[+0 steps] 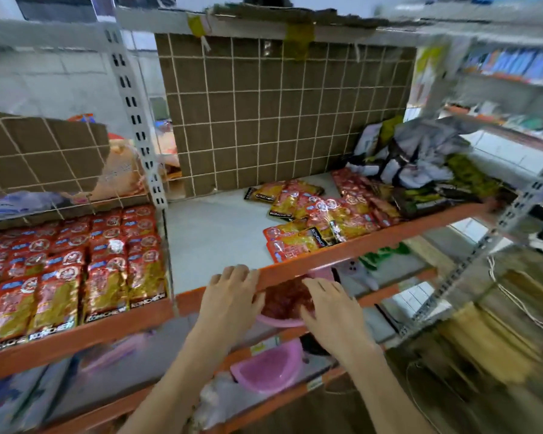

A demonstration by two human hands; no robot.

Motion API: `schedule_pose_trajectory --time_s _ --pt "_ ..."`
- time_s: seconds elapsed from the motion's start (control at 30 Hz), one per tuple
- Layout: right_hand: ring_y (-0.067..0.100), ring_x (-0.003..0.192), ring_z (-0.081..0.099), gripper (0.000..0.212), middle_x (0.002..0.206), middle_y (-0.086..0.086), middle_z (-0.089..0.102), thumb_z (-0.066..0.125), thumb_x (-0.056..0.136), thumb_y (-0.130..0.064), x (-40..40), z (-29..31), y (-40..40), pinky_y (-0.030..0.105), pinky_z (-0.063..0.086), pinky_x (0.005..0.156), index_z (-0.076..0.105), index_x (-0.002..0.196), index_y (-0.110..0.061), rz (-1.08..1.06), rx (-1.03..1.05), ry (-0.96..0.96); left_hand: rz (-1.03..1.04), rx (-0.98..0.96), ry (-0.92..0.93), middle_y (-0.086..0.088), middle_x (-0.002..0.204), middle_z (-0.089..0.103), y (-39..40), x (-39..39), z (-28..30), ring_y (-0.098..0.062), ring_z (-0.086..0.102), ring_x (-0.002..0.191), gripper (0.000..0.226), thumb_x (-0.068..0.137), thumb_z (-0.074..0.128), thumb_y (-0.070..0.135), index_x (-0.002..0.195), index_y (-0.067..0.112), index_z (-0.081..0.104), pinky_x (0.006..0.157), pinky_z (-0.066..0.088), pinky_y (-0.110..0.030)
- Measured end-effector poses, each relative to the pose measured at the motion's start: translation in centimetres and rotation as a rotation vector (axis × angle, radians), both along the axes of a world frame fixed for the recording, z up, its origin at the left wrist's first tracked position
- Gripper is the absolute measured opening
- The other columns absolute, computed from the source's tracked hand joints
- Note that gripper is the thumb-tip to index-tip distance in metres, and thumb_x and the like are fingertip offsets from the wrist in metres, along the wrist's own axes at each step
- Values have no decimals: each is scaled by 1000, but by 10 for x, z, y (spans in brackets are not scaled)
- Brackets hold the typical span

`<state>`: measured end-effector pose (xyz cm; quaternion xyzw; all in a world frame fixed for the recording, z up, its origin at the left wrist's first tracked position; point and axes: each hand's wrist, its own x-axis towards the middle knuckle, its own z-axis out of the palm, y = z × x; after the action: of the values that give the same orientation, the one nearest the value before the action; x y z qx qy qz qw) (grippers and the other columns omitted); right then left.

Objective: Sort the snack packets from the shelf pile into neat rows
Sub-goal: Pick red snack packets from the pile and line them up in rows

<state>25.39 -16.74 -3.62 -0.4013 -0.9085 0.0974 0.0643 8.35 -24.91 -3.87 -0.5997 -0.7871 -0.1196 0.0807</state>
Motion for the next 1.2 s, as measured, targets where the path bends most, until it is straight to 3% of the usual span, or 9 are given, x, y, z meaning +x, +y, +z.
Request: schedule_pose_trajectory --time_s 0.07,0.27,0.43,0.73,0.9,1.0,1.07,1.2 --pt "13 127 39 43 138 -10 44 42 97 -38 34 -8 4 28 34 103 36 138 -25 -19 -34 18 -12 -10 -22 1 82 67 8 27 -11 -22 67 75 40 68 44 42 87 19 70 59 53 -31" --pt "7 126 42 44 137 -13 46 43 97 -39 102 -21 23 23 37 99 36 140 -29 -71 -97 90 21 -26 -99 5 85 66 36 81 -22 -17 67 77 37 60 80 37 92 21 71 61 54 -31" --pt "8 124 44 43 135 -12 48 45 97 -37 112 -21 59 21 38 99 39 139 -28 -70 -135 151 18 -37 -161 5 113 59 70 83 -12 -19 56 108 41 87 47 45 119 22 59 88 45 -33" --pt "11 119 47 45 134 -9 49 44 97 -42 55 36 162 23 39 93 41 139 -25 -1 -37 223 113 35 -212 2 129 54 161 13 28 -18 47 120 41 92 50 40 129 22 52 97 37 -32" --pt "17 118 50 41 129 -3 56 50 95 -37 -7 58 239 29 42 90 49 132 -21 37 -49 229 192 11 -385 -10 106 64 225 -50 40 -21 58 92 37 89 53 37 107 6 62 82 45 -36" --pt "20 110 56 33 122 2 60 53 93 -32 -55 52 287 29 45 80 56 123 -17 48 -121 186 259 -56 -417 -13 101 66 264 -87 36 -26 60 91 26 88 57 27 102 5 64 71 41 -31" --pt "22 105 58 30 118 5 61 51 93 -32 -85 43 311 26 41 73 58 116 -14 50 -134 125 312 -107 -481 -11 101 67 285 -107 28 -25 62 91 27 88 58 30 101 8 66 72 44 -29" --pt "31 114 54 38 126 12 57 49 94 -33 -132 21 344 35 46 91 54 124 -9 58 -166 19 414 -223 -520 -13 103 66 314 -128 11 -29 62 90 39 88 56 46 93 8 62 67 42 -29"
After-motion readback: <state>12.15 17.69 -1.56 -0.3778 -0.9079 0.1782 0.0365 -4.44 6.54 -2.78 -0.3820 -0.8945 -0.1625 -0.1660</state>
